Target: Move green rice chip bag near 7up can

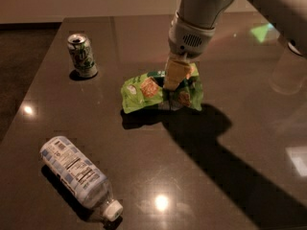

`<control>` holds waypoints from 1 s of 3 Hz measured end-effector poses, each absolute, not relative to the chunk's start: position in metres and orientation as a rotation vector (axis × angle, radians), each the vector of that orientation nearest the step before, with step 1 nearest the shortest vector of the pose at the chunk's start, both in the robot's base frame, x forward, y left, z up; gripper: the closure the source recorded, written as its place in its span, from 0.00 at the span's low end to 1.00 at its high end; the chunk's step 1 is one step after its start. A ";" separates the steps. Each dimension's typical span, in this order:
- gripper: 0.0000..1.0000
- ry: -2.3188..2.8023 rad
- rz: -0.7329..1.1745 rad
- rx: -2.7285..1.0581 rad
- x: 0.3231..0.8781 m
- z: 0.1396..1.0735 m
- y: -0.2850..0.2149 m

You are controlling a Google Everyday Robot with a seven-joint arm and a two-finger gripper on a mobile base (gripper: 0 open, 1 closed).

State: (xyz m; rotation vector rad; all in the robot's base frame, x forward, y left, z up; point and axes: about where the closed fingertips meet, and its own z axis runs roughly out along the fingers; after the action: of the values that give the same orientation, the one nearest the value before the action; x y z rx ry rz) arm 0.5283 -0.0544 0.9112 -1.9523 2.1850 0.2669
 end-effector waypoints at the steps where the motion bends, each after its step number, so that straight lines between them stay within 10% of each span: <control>1: 1.00 2.168 0.299 -1.920 0.532 0.918 -0.028; 3: 1.00 2.139 0.274 -1.834 0.559 0.919 0.017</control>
Offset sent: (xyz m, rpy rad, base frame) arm 0.0248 0.0832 0.0086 0.0937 -0.0519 -0.0480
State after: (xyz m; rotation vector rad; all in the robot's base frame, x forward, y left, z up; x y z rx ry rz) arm 0.5589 0.0169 0.9185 -1.8341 2.1390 0.2740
